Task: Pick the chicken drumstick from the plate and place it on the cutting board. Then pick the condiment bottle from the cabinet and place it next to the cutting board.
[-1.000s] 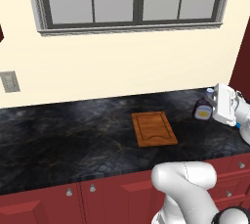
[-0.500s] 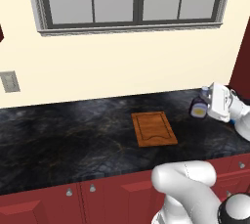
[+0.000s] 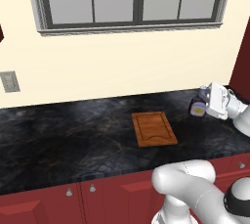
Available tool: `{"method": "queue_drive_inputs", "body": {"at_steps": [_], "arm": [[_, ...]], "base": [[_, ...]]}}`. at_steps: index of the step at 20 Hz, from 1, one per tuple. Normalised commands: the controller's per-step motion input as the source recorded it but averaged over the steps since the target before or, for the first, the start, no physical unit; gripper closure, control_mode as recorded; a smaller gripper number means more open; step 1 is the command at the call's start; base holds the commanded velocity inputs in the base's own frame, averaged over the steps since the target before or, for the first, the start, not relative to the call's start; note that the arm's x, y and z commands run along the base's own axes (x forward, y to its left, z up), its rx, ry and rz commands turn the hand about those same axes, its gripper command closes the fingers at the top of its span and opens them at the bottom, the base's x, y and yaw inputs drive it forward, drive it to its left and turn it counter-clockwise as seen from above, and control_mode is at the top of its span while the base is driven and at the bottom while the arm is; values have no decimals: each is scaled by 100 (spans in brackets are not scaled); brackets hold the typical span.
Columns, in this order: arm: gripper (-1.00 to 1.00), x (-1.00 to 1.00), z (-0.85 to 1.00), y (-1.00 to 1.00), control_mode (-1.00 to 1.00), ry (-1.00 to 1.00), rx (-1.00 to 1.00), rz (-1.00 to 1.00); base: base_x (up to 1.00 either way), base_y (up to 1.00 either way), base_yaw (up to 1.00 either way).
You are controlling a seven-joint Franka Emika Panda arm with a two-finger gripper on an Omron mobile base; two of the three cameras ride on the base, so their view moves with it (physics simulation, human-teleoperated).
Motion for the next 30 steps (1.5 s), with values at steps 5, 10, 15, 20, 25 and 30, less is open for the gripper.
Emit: {"method": "queue_drive_inputs", "body": {"at_steps": [5,10,15,20,25,30], "arm": [[100,19,-1,-6,-100,5,0,0],[100,21,-16,0,-100,0,0,0],[100,16,-22,0,-100,0,0,0],[100,13,-14,0,-100,0,0,-1],[100,13,-9,0,-100,0,0,-1],[100,14,-8,0,-100,0,0,0]], "base": [[0,0,0],[0,0,0],[0,0,0],[0,0,0],[0,0,0],[0,0,0]]}}
